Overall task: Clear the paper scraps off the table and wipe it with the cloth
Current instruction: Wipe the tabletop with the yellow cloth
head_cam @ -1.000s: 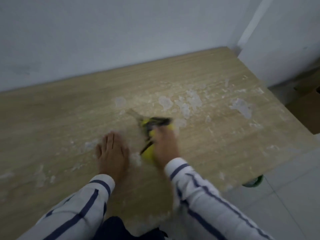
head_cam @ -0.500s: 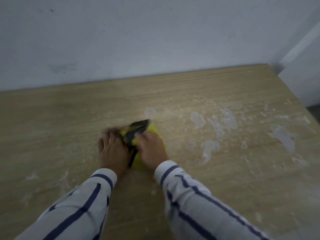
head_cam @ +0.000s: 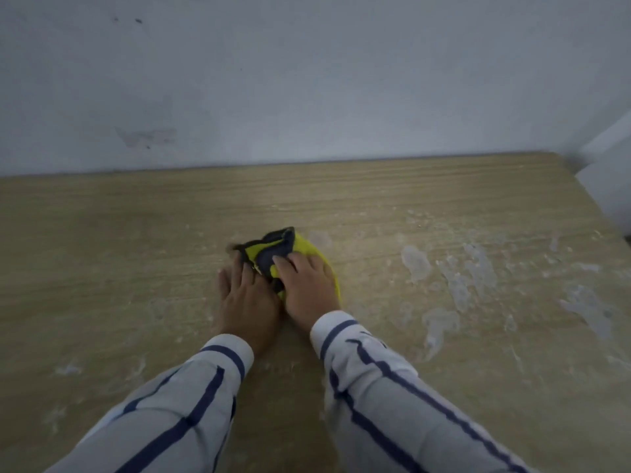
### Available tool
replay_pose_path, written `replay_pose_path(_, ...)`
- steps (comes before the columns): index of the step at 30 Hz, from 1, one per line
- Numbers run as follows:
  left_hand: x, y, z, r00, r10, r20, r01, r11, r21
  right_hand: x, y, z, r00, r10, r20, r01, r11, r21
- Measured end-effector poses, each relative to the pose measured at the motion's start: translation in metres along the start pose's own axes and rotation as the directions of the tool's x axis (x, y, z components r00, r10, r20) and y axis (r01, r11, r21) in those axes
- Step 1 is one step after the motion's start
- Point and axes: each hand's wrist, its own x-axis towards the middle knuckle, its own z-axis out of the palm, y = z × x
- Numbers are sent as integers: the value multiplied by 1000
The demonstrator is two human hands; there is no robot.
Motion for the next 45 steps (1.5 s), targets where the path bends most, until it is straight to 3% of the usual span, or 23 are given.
replay_pose_path(3,4,0,0,999,-32,-33,32,999,-13,15,55,-9,991,-116,-65,111,991,-73)
replay_pose_path(5,1,0,-1,999,-28,-44,28,1000,-1,35,106,-32,988,34,-154,-51,993,-106)
replay_pose_path(8,-1,1,-4,995,-93,-46,92,995,-28,68,140,-59,934,318,-161,-335,938,-91)
replay_pose_path(10,1,1,-5,985,-163,-59,159,985,-63,87,102,-52,954,240,-180,-239,971,25)
replay_pose_path(12,5,0,-4,965,-251,-71,244,965,-98,89,41,-25,993,1,-116,14,991,134)
replay_pose_path(15,9,-6,-3,935,-351,-46,345,933,-102,63,-11,17,958,-279,71,276,960,51)
replay_pose_path(17,10,-8,-3,935,-352,-50,345,932,-112,72,14,19,932,-361,25,361,933,-8)
replay_pose_path(18,9,-8,-4,940,-337,-57,329,938,-112,83,35,11,945,-326,9,326,944,-59)
replay_pose_path(20,8,-6,-5,948,-311,-67,303,947,-105,110,88,-10,998,-57,-10,55,984,-169)
replay_pose_path(22,9,-6,-5,947,-315,-57,309,946,-99,132,137,-35,960,264,-95,-277,945,-176)
replay_pose_path(23,12,-4,-6,949,-313,-47,308,947,-90,139,143,-43,934,335,-125,-352,923,-153)
replay_pose_path(24,15,-1,-7,952,-305,-38,301,950,-86,145,135,-43,937,319,-139,-336,934,-124)
replay_pose_path(27,28,14,-4,967,-254,-16,251,962,-105,132,67,-18,999,5,-45,-5,1000,-16)
replay_pose_path(29,38,29,-1,975,-223,-4,221,970,-105,102,42,3,984,-173,41,174,985,-18)
replay_pose_path(30,43,37,2,978,-208,0,207,974,-95,97,49,5,979,-194,63,197,980,-36)
replay_pose_path(32,49,51,5,986,-167,-9,166,983,-75,106,95,-9,991,-130,-33,128,990,-64)
replay_pose_path(35,55,74,8,992,-124,-23,122,990,-76,112,195,-55,964,191,-187,-221,963,-156)
replay_pose_path(37,58,90,10,995,-102,-16,100,990,-102,103,259,-94,842,472,-263,-507,858,-85)
replay_pose_path(39,59,105,13,997,-73,-13,72,992,-101,97,276,-119,719,637,-280,-672,739,-46)
replay_pose_path(40,59,112,15,998,-61,-15,59,994,-89,99,269,-119,742,599,-301,-640,767,-52)
replay_pose_path(42,59,123,21,999,-45,-24,43,996,-76,97,226,-104,875,370,-312,-404,913,-49)
replay_pose_path(45,58,136,27,999,-46,-14,45,997,-55,50,154,-55,986,96,-139,-104,993,-55)
